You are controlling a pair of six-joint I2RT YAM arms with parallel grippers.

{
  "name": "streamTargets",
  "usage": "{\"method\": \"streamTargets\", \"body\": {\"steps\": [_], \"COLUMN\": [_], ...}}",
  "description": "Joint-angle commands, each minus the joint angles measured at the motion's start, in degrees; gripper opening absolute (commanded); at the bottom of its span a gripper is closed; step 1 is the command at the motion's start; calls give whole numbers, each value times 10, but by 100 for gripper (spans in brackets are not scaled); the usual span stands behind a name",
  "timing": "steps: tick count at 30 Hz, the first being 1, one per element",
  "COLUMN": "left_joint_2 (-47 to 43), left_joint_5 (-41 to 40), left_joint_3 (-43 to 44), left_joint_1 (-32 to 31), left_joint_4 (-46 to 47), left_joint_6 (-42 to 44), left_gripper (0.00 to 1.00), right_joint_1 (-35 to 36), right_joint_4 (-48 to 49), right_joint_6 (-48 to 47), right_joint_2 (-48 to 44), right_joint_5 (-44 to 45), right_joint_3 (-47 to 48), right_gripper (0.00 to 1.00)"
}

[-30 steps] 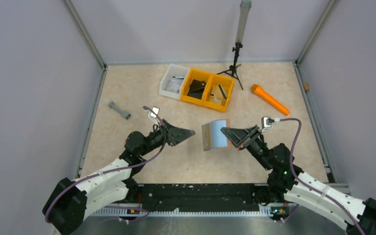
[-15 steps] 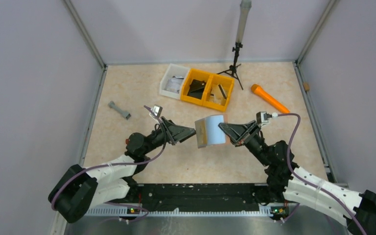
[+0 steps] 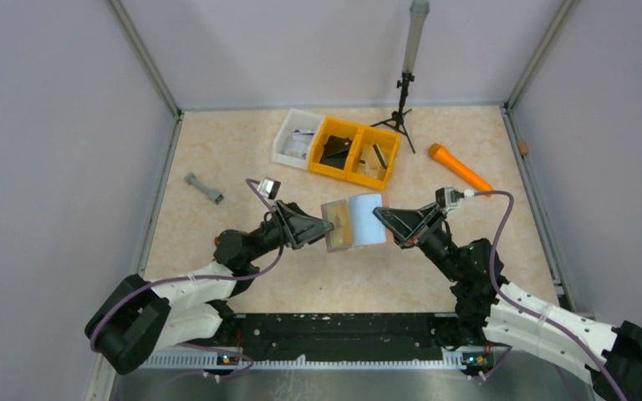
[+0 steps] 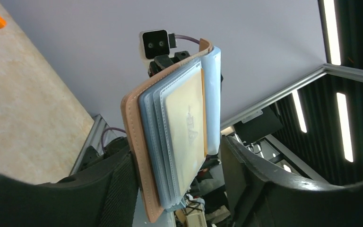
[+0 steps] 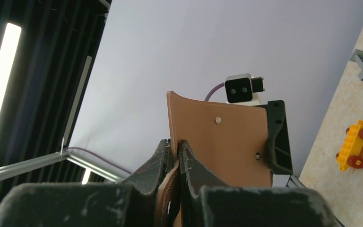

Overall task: Take the credit cards out of the card holder
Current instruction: Remove the credit card from the card holder.

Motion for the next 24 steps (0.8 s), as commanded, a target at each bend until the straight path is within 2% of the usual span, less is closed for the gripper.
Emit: {"method": "streamTargets", "body": {"steps": [1, 4, 8, 11, 13, 18, 19, 20, 22, 24], "left_joint_2": [-17, -29, -26, -27, -31, -34, -37, -41, -57, -77], "left_joint_5": [12, -1, -3, -1, -1, -7, -6, -6, -8, -15], "left_joint_3": [7, -4, -12, -11, -6, -11, -12, -15, -17, -14], "left_joint_1": [-3, -3, -4, -3, -3, -4, -3, -3, -3, -3], "left_joint_4": [63, 29, 36, 27, -11, -37, -39, -44, -73, -130], "left_joint_6": [9, 29, 30, 45, 60, 83, 91, 99, 117, 137], "left_gripper": [59, 46, 32, 25, 20, 0, 0, 0, 0, 0], "right_joint_1": [-4, -4, -4, -4, -3, -4, -4, -4, -4, -4], "right_joint_4": [-11, -27, -29, -53, -64, -57, -66, -78, -117, -184], "right_joint_6": [-9, -8, -7, -13, -14, -29, -35, -41, -62, -94], "right_joint_2": [-33, -46, -47, -51, -52, -67, -76, -87, -113, -144], "right_joint_5": [16, 22, 13, 11, 12, 20, 25, 32, 46, 61], "right_joint_3": [15, 9, 0, -1, -5, -27, -31, -35, -39, -30], "right_gripper": [0, 0, 0, 0, 0, 0, 0, 2, 13, 30]}}
